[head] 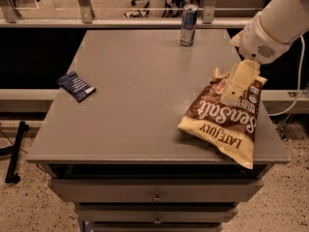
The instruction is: Move brown chip bag near rxbar blueberry
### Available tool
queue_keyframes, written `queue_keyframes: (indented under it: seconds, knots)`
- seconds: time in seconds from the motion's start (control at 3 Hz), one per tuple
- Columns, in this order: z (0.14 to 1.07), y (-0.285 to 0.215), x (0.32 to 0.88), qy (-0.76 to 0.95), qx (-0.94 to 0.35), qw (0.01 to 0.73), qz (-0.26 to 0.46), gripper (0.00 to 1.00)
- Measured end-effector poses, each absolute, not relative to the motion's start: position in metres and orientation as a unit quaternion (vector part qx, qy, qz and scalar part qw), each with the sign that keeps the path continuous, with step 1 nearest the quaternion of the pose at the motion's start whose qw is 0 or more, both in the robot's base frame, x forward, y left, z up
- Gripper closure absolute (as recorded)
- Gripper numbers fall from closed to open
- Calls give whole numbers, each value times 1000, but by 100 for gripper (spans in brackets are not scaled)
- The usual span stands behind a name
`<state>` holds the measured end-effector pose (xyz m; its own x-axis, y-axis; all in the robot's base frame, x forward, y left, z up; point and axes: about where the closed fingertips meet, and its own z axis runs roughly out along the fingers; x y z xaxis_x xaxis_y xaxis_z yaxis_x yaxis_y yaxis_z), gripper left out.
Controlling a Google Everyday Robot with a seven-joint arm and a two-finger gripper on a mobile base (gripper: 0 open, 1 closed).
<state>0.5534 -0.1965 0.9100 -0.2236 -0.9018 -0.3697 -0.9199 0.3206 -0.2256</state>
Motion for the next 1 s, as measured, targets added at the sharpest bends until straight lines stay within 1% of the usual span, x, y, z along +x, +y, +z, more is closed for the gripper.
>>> queue_keyframes:
  seconds: [0.33,0.67,1.0]
  knots:
    - [887,-202,572,800,-559,215,35,0]
    - [872,-220,580,818,-535,206,38,0]
    - [863,-227,581,824,-526,204,46,18]
